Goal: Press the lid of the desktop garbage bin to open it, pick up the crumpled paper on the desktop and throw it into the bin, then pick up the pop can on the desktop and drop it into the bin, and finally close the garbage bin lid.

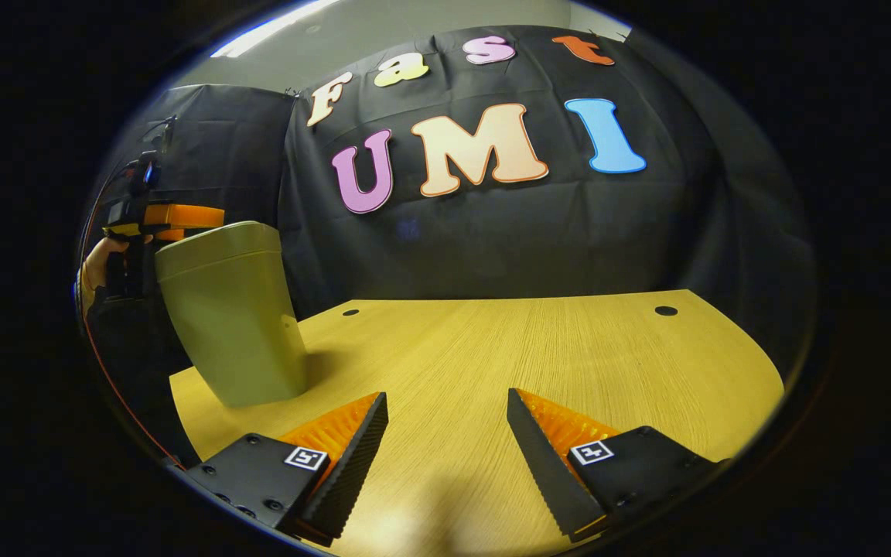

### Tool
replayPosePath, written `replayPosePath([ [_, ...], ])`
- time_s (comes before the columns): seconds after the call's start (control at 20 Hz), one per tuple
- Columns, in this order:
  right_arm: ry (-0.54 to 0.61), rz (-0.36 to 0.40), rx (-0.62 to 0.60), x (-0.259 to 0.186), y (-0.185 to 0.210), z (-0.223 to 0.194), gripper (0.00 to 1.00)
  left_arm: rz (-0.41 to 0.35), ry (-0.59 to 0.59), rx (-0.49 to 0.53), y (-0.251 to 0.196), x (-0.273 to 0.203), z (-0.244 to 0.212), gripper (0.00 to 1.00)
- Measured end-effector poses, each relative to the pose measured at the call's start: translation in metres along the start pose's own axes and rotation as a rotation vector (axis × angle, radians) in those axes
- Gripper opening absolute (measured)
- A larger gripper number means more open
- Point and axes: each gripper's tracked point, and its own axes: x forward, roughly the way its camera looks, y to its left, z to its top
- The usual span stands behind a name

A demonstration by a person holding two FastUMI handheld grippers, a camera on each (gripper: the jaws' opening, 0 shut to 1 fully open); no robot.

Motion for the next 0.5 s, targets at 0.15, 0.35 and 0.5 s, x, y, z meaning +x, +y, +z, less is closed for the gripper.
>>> replayPosePath([
  [0.15, -0.003, -0.001, 0.001, -0.001, -0.001, 0.000, 0.98, -0.006, 0.001, 0.006, -0.005, -0.004, 0.006, 0.93],
  [0.35, -0.006, -0.004, 0.000, 0.000, 0.000, 0.002, 0.98, -0.091, -0.136, 0.010, -0.039, -0.016, 0.046, 0.93],
  [0.5, -0.006, -0.010, 0.001, 0.000, 0.000, 0.002, 0.98, -0.210, -0.220, -0.016, -0.081, -0.026, 0.058, 0.92],
])
